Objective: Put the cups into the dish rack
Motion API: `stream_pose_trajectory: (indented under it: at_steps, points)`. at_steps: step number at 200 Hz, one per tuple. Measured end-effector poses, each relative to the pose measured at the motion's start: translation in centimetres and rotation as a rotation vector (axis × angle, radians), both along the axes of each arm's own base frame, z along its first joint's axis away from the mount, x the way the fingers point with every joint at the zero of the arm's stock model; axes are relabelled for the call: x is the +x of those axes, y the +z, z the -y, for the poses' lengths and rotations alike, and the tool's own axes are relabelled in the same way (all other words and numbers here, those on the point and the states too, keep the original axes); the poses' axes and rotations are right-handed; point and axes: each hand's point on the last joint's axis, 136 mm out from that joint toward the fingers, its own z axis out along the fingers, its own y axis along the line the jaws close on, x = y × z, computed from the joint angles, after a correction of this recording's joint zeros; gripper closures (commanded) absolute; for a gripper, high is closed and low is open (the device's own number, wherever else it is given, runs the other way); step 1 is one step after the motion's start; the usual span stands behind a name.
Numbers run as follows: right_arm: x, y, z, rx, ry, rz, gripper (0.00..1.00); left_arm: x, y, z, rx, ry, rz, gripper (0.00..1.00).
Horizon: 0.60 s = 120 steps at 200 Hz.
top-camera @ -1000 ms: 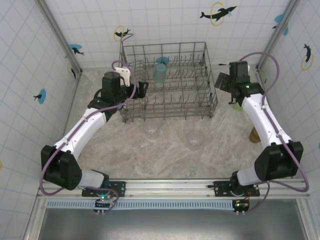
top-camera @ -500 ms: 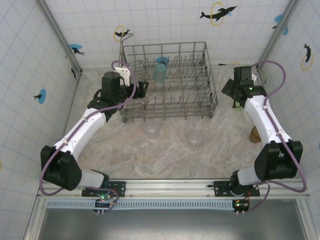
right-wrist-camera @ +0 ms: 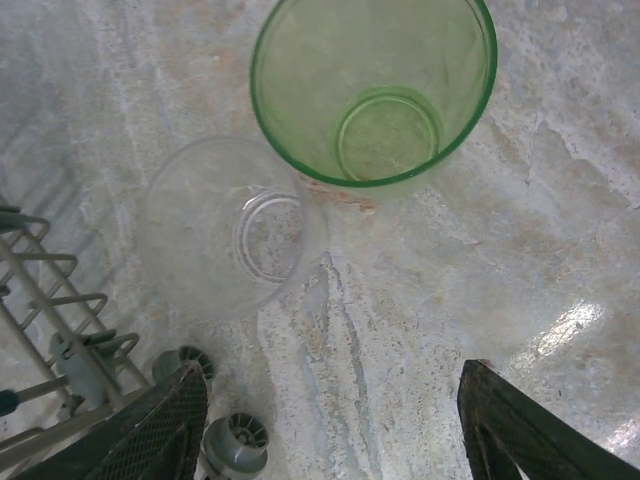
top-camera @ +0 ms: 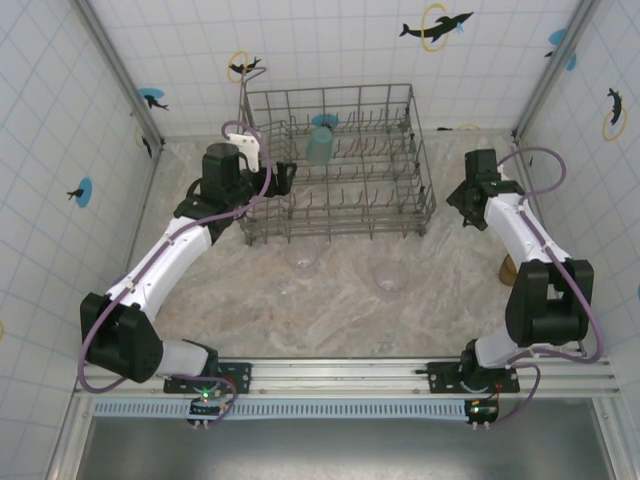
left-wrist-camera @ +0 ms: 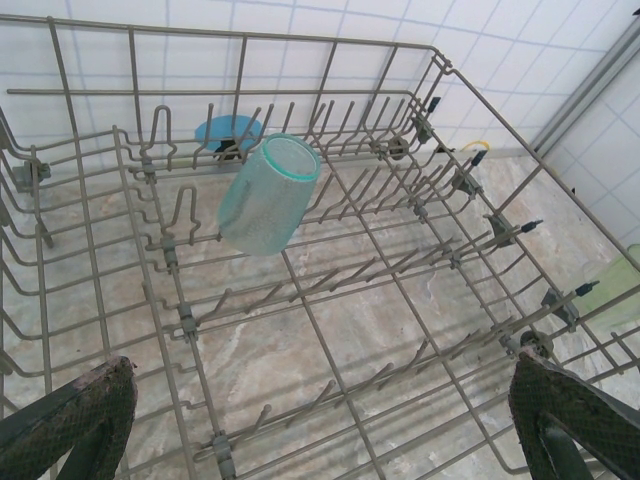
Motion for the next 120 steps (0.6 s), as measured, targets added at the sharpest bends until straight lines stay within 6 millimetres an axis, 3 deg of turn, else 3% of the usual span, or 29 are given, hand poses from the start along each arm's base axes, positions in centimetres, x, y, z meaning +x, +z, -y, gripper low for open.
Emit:
stream_pose_trajectory:
  at_steps: [66,120]
  points:
    - [1.4,-3.9,-0.6,0.055,-0.003,-0.05,0.36,0.0,0.0,0.0,0.0,0.0,0.0,0.02]
    - [3.3,-4.5,-0.7,0.066,-0.011,-0.045,0.42,-0.1,0.0,0.1,-0.003,-0.006,-0.001,0.02]
